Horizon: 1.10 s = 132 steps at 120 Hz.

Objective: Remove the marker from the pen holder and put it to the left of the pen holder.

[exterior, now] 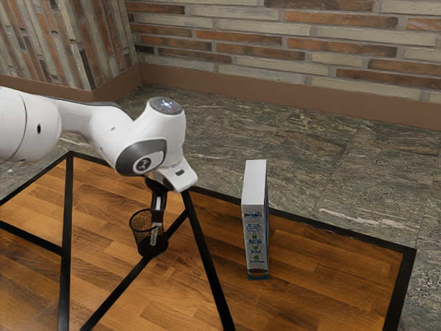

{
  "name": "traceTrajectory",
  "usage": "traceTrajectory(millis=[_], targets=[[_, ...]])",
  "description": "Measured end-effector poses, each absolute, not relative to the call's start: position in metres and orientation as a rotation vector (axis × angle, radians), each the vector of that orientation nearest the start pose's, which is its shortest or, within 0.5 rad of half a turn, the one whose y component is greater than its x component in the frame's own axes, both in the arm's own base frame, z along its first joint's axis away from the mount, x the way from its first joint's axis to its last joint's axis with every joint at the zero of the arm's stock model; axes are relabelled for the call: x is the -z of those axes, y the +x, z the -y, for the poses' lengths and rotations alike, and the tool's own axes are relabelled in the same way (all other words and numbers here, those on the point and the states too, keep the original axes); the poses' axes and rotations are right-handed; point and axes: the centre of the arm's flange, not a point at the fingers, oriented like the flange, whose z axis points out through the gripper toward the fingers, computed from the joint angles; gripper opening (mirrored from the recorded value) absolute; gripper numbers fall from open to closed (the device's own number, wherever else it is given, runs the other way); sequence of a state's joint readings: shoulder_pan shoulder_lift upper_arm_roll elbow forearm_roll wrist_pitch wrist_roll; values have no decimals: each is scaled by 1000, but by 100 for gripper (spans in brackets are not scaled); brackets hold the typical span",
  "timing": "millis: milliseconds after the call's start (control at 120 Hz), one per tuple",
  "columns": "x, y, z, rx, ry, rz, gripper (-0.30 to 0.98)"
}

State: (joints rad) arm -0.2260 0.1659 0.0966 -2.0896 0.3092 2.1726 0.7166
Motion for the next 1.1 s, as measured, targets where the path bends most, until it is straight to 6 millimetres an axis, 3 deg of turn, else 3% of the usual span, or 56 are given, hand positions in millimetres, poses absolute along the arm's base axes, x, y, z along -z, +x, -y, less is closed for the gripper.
traceTrajectory(millis=[383,617,700,950,1017,1100], targets=[[-341,562,56,-230,-2509,-1454,6],[-349,563,53,-212,-2501,-1453,-4],[-367,563,48,-192,-2503,-1430,-6],[-497,562,32,-111,-2515,-1313,-7],[-500,565,28,-170,-2491,-1308,-7],[-471,572,17,-329,-2457,-1298,-7]])
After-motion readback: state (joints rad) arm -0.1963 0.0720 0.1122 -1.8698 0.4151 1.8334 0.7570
